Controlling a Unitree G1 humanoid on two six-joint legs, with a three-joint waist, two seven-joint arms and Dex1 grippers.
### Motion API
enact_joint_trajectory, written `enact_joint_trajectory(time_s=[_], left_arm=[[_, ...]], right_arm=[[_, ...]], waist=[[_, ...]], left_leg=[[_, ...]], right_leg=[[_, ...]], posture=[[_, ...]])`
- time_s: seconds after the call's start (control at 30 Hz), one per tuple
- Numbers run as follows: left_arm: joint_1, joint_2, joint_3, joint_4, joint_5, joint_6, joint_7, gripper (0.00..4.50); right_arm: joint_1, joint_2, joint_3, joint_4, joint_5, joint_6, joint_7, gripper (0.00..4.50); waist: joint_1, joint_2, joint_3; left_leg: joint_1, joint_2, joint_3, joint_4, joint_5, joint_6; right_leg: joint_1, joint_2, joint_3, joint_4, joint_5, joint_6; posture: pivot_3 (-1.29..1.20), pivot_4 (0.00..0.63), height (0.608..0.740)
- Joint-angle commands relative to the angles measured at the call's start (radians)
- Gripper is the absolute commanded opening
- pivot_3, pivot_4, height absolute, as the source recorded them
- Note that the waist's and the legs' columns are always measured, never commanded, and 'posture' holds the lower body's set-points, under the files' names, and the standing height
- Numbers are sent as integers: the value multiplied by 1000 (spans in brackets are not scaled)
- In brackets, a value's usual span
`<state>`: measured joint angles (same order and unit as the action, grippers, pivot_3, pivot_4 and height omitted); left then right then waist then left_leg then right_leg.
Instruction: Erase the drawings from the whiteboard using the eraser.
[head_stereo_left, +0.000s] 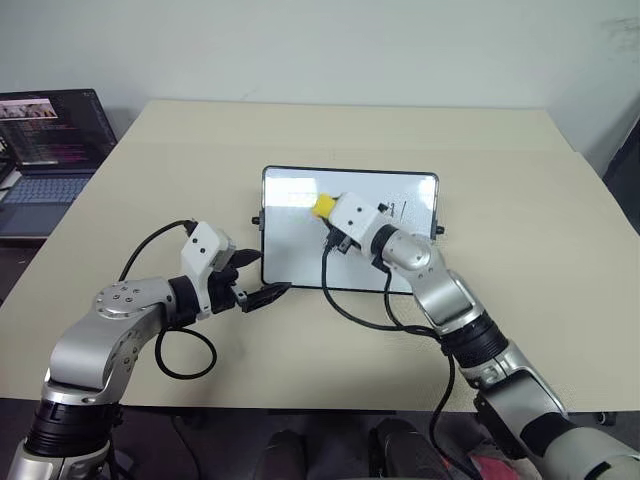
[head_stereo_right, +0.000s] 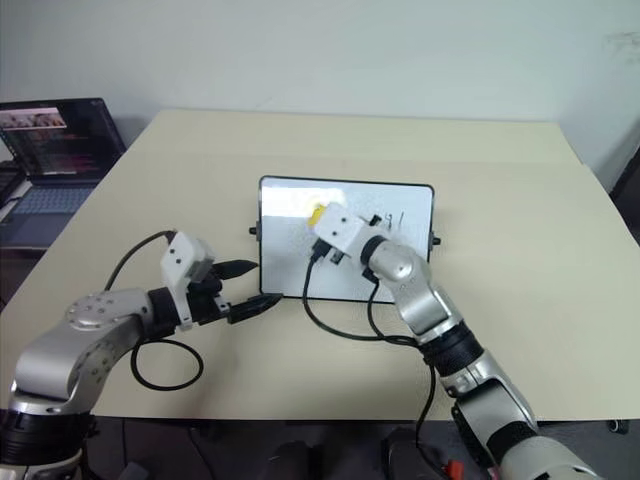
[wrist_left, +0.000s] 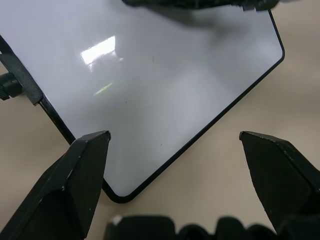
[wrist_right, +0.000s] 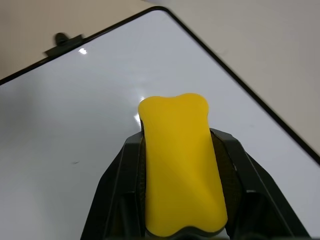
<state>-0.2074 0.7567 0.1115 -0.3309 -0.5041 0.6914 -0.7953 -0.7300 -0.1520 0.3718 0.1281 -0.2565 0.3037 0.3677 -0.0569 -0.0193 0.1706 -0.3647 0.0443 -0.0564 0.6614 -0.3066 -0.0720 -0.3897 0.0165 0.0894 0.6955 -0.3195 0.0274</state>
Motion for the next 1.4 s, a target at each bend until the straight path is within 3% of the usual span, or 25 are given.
enact_joint_trajectory(time_s=[0.03,0.33,0.63,1.03,1.4], left_arm=[[-14,-3,1,-38,-6,1,8,4500],[-15,-3,2,-21,-1,-8,1,4500],[-11,-15,-1,-23,9,-30,5,4500],[-1,-74,26,-29,-30,-25,35,4500],[-51,-90,10,-28,-34,-18,32,4500]], right_arm=[[-11,1,-22,12,-13,-5,-19,1443],[87,-29,54,-59,-9,49,97,1443],[105,-6,-44,-163,26,-34,26,1438],[444,-28,-98,-512,58,-12,-8,1435],[670,-46,-161,-625,62,-60,-70,1434]], waist=[[0,0,0],[-1,0,0],[2,0,0],[1,0,0],[3,0,0]], left_leg=[[0,0,0,0,0,0],[0,0,0,0,0,0],[0,0,0,1,0,0],[-2,1,-1,-2,-1,-1],[-2,0,0,-1,0,-1]], right_leg=[[0,0,0,0,0,0],[0,0,0,0,0,0],[0,0,0,0,0,0],[0,0,-1,-6,0,0],[0,0,0,-5,0,0]], posture=[[0,150,740],[0,150,740],[0,150,740],[0,150,740],[0,150,740]])
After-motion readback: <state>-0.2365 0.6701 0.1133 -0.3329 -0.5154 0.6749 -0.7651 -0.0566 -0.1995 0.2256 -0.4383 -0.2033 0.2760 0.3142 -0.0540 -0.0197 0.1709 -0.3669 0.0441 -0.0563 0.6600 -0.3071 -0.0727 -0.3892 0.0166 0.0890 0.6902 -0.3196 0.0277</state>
